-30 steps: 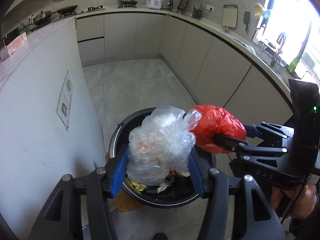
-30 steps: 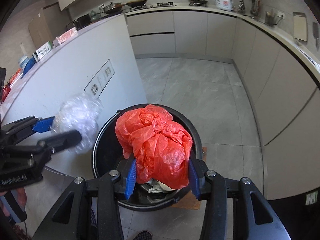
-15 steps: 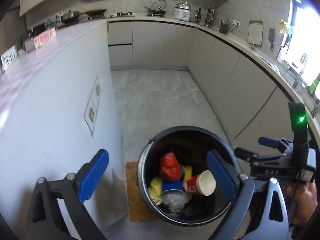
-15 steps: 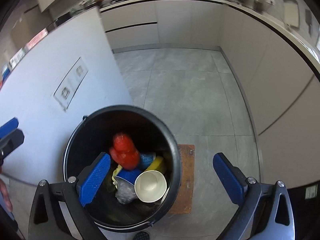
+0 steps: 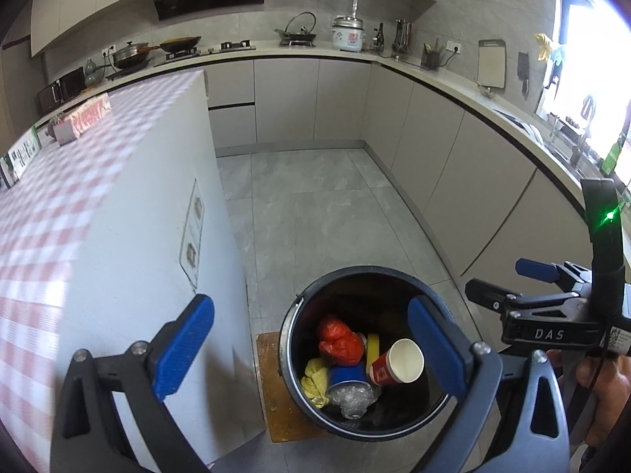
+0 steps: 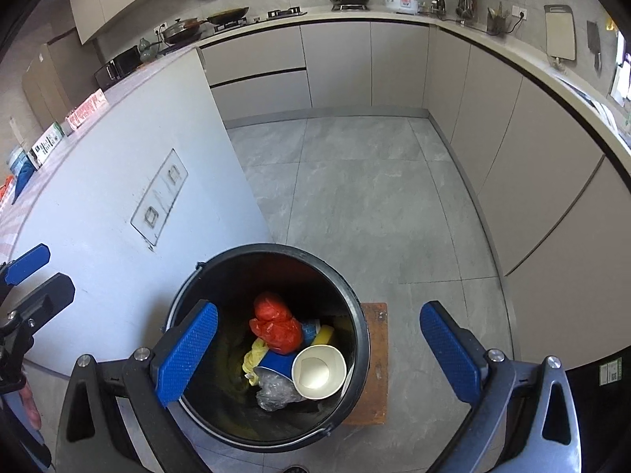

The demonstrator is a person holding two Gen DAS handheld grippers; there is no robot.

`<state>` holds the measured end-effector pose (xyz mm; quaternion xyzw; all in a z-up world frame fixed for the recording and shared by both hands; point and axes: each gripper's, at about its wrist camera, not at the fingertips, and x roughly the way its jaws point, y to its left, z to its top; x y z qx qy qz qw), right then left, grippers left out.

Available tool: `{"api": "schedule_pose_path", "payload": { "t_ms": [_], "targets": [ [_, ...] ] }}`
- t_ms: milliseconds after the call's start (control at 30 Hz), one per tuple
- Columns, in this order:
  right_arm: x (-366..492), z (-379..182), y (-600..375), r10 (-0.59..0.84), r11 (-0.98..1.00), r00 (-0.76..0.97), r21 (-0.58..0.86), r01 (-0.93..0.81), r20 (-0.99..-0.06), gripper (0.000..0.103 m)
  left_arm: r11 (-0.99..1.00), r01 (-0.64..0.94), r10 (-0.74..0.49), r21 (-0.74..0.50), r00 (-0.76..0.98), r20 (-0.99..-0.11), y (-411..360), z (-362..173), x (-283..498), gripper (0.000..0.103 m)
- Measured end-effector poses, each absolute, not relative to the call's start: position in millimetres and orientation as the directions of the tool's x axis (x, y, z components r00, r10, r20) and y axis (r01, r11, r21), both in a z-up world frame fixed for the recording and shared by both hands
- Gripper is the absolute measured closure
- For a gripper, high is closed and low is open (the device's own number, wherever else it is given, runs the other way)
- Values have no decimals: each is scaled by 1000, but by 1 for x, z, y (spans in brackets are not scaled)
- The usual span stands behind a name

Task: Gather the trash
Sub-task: 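Move both tools back to the table toward the blue towel and green carton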

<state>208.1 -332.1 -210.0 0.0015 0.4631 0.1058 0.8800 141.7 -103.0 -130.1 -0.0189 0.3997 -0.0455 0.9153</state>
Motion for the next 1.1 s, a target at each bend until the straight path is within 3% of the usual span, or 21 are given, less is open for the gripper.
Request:
{"api": "schedule_pose_path", "payload": {
  "t_ms": [500,800,933,1100],
  "targets": [
    [164,-114,-252,188,978,650,76,-196,-736,0,989,116,-144,-87,727,-672,-36,-64,116,4],
    [148,-50,-158,208,973,721,61,-224,-662,0,995,36,-85,-90,769,-634,72,-34,102,4],
    [146,-39,-113,290,954,725,125,-274,-625,0,997,-17,-38,-82,777,-629,124,-32,94,4],
    [149,-40,-42,301,948,705,119,-296,-642,0,994,-79,14,-76,783,-622,191,-35,86,4]
  ]
}}
